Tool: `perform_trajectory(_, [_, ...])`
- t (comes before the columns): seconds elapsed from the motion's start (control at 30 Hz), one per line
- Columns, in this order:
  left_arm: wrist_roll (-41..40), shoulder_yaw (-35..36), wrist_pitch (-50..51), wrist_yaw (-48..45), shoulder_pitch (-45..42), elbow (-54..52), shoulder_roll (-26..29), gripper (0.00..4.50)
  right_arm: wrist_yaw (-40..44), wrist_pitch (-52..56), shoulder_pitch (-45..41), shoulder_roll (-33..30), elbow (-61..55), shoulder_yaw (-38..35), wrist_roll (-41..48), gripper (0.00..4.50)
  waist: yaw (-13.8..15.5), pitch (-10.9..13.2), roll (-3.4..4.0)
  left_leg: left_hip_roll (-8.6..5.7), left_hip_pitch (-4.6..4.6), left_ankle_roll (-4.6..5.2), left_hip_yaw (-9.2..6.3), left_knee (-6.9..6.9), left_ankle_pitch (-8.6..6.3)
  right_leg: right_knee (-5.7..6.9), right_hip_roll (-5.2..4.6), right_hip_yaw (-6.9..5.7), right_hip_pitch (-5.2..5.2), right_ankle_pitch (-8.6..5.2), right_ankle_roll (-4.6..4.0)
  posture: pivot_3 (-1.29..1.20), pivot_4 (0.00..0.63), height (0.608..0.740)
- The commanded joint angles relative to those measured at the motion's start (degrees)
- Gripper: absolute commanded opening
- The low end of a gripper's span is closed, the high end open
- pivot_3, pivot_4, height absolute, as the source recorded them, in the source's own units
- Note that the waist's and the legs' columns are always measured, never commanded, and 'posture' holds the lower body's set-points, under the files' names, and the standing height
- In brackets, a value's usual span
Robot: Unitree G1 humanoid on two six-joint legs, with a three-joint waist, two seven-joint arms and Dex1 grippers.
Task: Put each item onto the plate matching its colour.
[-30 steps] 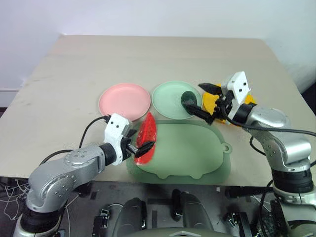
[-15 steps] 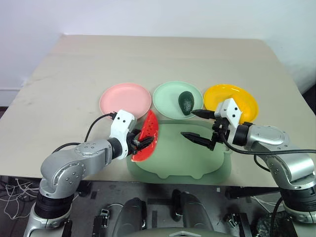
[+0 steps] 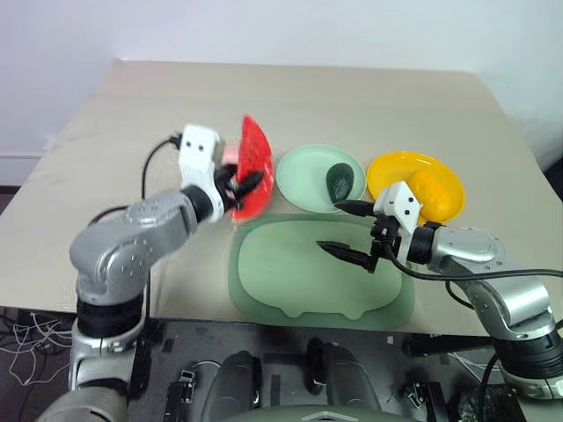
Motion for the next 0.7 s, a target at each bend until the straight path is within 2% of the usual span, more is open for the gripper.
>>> perform_trajectory(0.03, [7.64, -2.69, -2.44, -0.12, -3.16, 10.22, 1.07, 2.28, -0.39, -1.08, -1.00, 0.77, -1.38, 0.41, -0.45, 4.50, -0.12, 0.00, 0.00, 0.00, 0.01, 0.00, 0.00, 0.00, 0.00, 0.00, 0.00, 0.00, 0.00, 0.00, 0.00, 0.00, 0.150, 0.740])
perform_trajectory(0.23, [12.54, -2.95, -6.45, -3.27, -5.68, 20.42, -1.45, 2.28, -0.84, -0.77, -0.75, 0.49, -1.88, -0.11, -0.85, 4.50, 0.04, 0.04, -0.07, 0.02, -0.06, -0.27, 0.03, -0.01, 0.15, -0.02, -0.01, -0.03, -0.04, 0.01, 0.01, 0.00, 0.150, 0.740])
perform_trajectory(0.47, [11.94, 1.02, -7.04, -4.82, -4.57, 16.22, -4.14, 4.48, -1.37, -0.20, 0.13, -0.96, -2.00, -1.56, -0.81, 4.50, -0.03, 0.07, -0.11, 0.03, -0.07, -0.23, 0.00, 0.01, 0.13, -0.02, -0.07, -0.06, -0.04, 0.01, 0.02, 0.00, 0.150, 0.740])
perform_trajectory(0.63, [10.92, 5.19, -6.02, -3.71, -4.44, 9.52, -4.86, 4.48, -0.19, -0.85, -1.03, -2.62, 1.08, -2.27, -1.23, 4.50, -0.08, 0.07, -0.11, 0.05, -0.04, -0.20, -0.01, 0.01, 0.11, 0.02, -0.06, -0.06, -0.03, 0.01, 0.02, 0.00, 0.150, 0.740])
perform_trajectory(0.7, [11.50, 5.96, -7.00, -4.34, -2.92, 5.56, -3.30, 4.48, 0.35, -1.43, -1.85, -3.30, 3.37, -2.93, -1.68, 4.50, -0.06, 0.07, -0.11, 0.06, -0.03, -0.20, -0.01, 0.01, 0.11, 0.02, -0.06, -0.05, -0.02, 0.01, 0.02, 0.00, 0.150, 0.740])
